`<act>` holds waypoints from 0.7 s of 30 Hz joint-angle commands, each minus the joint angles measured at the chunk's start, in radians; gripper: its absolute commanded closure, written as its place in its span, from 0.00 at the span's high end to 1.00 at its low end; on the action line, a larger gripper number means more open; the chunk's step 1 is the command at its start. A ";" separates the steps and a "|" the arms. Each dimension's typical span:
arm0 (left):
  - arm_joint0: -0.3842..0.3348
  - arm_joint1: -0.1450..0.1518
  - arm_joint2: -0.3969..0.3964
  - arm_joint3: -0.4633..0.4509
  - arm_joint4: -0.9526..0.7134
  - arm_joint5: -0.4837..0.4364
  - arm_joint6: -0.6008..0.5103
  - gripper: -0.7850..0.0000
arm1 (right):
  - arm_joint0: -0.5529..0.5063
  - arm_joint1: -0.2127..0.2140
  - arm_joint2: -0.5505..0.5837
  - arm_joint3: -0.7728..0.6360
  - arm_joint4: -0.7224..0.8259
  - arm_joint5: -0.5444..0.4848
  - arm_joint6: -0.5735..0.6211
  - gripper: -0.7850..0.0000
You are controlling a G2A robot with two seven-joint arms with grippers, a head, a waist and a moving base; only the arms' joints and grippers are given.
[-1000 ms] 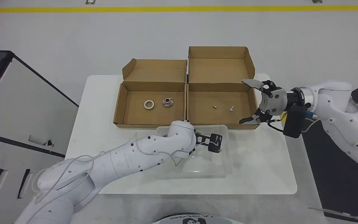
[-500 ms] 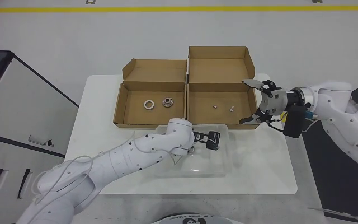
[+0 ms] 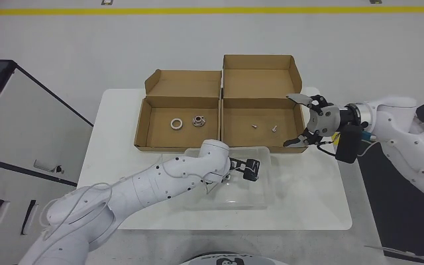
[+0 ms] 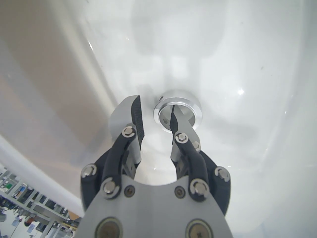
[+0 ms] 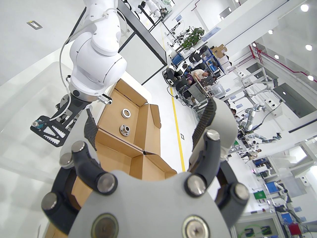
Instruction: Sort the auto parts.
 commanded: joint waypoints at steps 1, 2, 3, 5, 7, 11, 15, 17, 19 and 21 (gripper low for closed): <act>-0.008 -0.001 0.008 0.005 -0.007 -0.005 0.005 0.39 | 0.000 0.000 0.000 0.000 0.000 0.000 0.000 1.00; -0.013 -0.001 0.013 0.008 -0.010 -0.007 0.007 0.39 | 0.000 0.000 0.000 0.000 0.000 0.000 0.000 1.00; -0.017 -0.002 0.017 0.010 -0.014 -0.008 0.008 0.39 | 0.000 0.000 0.000 0.000 0.000 0.000 0.000 1.00; -0.025 -0.002 0.027 0.015 -0.023 -0.010 0.010 0.39 | 0.000 0.000 0.000 0.000 0.000 0.000 0.000 1.00; -0.033 -0.002 0.038 0.024 -0.040 -0.010 0.010 0.39 | 0.000 0.000 0.000 0.000 0.000 0.000 0.000 1.00; -0.053 -0.002 0.059 0.035 -0.066 -0.008 0.008 0.38 | 0.000 0.000 0.000 0.000 0.000 0.000 0.000 1.00; -0.069 0.000 0.068 0.036 -0.092 -0.005 0.005 0.37 | 0.000 0.000 0.000 0.000 0.000 0.000 0.000 1.00; -0.076 0.001 0.073 0.036 -0.099 -0.004 0.004 0.37 | 0.000 0.000 0.000 0.000 0.000 0.000 0.000 1.00; -0.082 0.002 0.078 0.037 -0.105 -0.004 0.004 0.37 | 0.000 0.000 0.000 0.000 0.000 0.000 0.000 1.00; -0.086 0.003 0.077 0.038 -0.114 -0.004 0.005 0.37 | 0.000 0.000 0.000 0.000 0.000 0.000 0.000 1.00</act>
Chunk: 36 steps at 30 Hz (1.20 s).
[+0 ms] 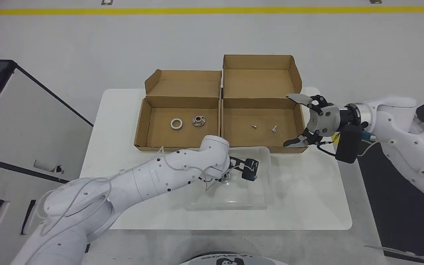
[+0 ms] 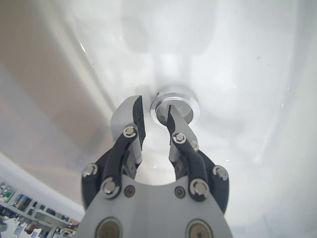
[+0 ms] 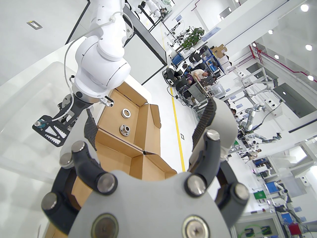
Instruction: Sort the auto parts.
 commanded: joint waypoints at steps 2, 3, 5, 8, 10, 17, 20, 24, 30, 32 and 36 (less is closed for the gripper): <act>-0.004 0.000 0.004 0.004 -0.008 -0.002 0.002 0.37 | 0.000 0.000 0.000 0.000 0.000 0.000 0.000 1.00; -0.005 0.000 0.007 0.006 -0.013 -0.004 0.004 0.36 | 0.000 0.000 0.000 0.000 0.000 0.000 0.000 1.00; -0.010 -0.001 0.015 0.013 -0.017 -0.006 0.006 0.35 | 0.000 0.000 0.000 0.000 0.000 0.000 0.000 1.00; -0.008 -0.006 0.020 0.029 -0.018 -0.013 0.013 0.34 | 0.000 0.000 0.000 0.000 0.000 0.000 0.000 1.00; -0.006 -0.009 0.020 0.038 -0.017 -0.017 0.017 0.33 | 0.000 0.000 0.000 0.000 0.000 0.000 0.000 1.00; -0.008 -0.019 0.020 0.060 -0.013 -0.022 0.022 0.00 | 0.000 0.000 0.000 0.000 0.000 0.000 0.000 1.00; -0.019 -0.021 0.020 0.060 -0.026 -0.020 0.020 0.00 | 0.000 0.000 0.000 0.000 0.000 0.000 0.000 1.00; -0.045 -0.012 0.005 0.036 -0.061 -0.001 0.001 0.00 | 0.000 0.000 0.000 0.000 0.000 0.000 0.000 1.00; -0.081 0.025 -0.048 -0.049 -0.108 0.026 -0.026 0.00 | 0.000 0.000 0.000 0.000 0.000 0.000 0.000 1.00; -0.091 0.043 -0.069 -0.082 -0.124 0.037 -0.037 0.00 | 0.000 0.000 0.000 0.000 0.000 0.000 0.000 1.00; -0.107 0.085 -0.113 -0.152 -0.145 0.054 -0.054 0.00 | 0.000 0.000 0.000 0.000 0.000 0.000 0.000 1.00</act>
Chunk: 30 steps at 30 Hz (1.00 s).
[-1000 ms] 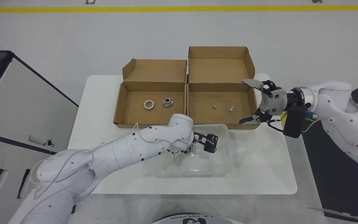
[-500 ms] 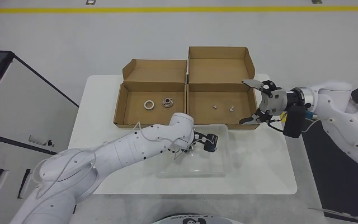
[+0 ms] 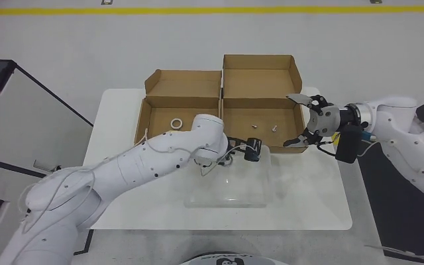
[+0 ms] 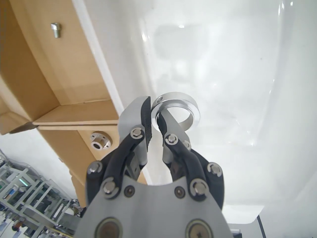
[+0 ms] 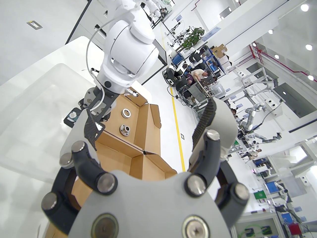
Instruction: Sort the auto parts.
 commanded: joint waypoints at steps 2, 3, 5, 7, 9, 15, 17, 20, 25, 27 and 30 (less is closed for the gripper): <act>-0.008 0.035 -0.029 -0.056 -0.007 0.014 -0.014 0.00 | 0.000 0.000 0.000 0.000 0.000 0.000 0.000 1.00; -0.010 0.047 -0.038 -0.073 -0.011 0.017 -0.017 0.00 | 0.000 0.000 0.000 0.000 0.000 0.000 0.000 1.00; -0.015 0.071 -0.057 -0.105 -0.016 0.025 -0.025 0.00 | 0.000 0.000 0.000 0.000 0.000 0.000 0.000 1.00; -0.020 0.095 -0.076 -0.137 -0.020 0.029 -0.029 0.00 | 0.000 0.000 0.000 0.000 0.000 0.000 0.000 1.00; -0.022 0.119 -0.101 -0.170 -0.032 0.030 -0.030 0.00 | 0.000 0.000 0.000 0.000 0.000 0.000 0.000 1.00; -0.012 0.186 -0.187 -0.262 -0.071 0.020 -0.020 0.00 | 0.000 0.000 0.000 0.000 0.000 0.000 0.000 1.00; 0.001 0.206 -0.228 -0.287 -0.091 0.008 -0.008 0.00 | 0.000 0.000 0.000 0.000 0.000 0.000 0.000 1.00; 0.033 0.236 -0.306 -0.314 -0.116 -0.020 0.033 0.00 | 0.000 0.000 0.000 0.000 0.000 0.000 0.000 1.00; 0.121 0.284 -0.456 -0.342 -0.145 -0.085 0.179 0.00 | 0.000 0.000 0.000 0.000 0.000 0.000 0.000 1.00; 0.167 0.302 -0.517 -0.346 -0.146 -0.119 0.247 0.00 | 0.000 0.000 0.000 0.000 0.000 0.000 0.000 1.00; 0.239 0.325 -0.600 -0.354 -0.148 -0.163 0.346 0.00 | 0.000 0.000 0.000 0.000 0.000 0.000 0.000 1.00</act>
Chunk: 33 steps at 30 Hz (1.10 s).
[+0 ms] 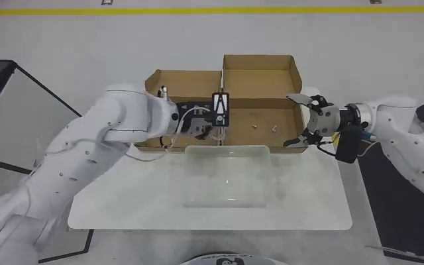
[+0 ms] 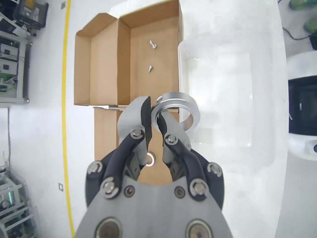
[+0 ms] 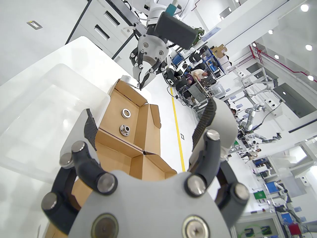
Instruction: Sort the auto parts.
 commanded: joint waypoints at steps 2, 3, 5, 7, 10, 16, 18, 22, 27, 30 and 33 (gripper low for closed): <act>0.074 0.018 -0.075 -0.010 -0.009 -0.046 0.122 0.00 | 0.000 0.000 0.000 0.000 0.000 0.000 0.000 1.00; 0.093 0.022 -0.096 -0.009 0.000 -0.062 0.154 0.00 | 0.000 0.000 0.000 0.000 0.000 0.000 0.000 1.00; 0.132 0.029 -0.129 -0.011 0.002 -0.095 0.233 0.00 | 0.000 0.000 0.000 0.000 0.000 0.000 0.000 1.00; 0.167 0.034 -0.164 -0.004 0.014 -0.137 0.324 0.00 | 0.000 0.000 0.000 0.000 0.000 0.000 0.000 1.00; 0.219 0.037 -0.211 0.004 0.040 -0.194 0.472 0.00 | 0.000 0.000 0.000 0.000 0.000 0.000 0.000 1.00; 0.303 0.034 -0.274 0.000 0.149 -0.239 0.796 0.00 | 0.000 0.000 0.000 0.000 0.000 0.000 0.000 1.00; 0.321 0.033 -0.281 -0.002 0.208 -0.239 0.897 0.00 | 0.000 0.000 0.000 0.000 0.000 0.000 0.000 1.00; 0.342 0.027 -0.289 0.006 0.325 -0.239 1.123 0.00 | 0.000 0.000 0.000 0.000 0.000 0.000 0.000 1.00; 0.365 0.013 -0.298 0.028 0.503 -0.211 1.417 0.00 | 0.000 0.000 0.000 0.000 0.000 0.000 0.000 1.00; 0.380 0.005 -0.289 0.047 0.598 -0.166 1.575 0.00 | 0.000 0.000 0.000 0.000 0.000 0.000 0.000 1.00; 0.392 -0.001 -0.280 0.067 0.673 -0.122 1.710 0.00 | 0.000 0.000 0.000 0.000 0.000 0.000 0.000 1.00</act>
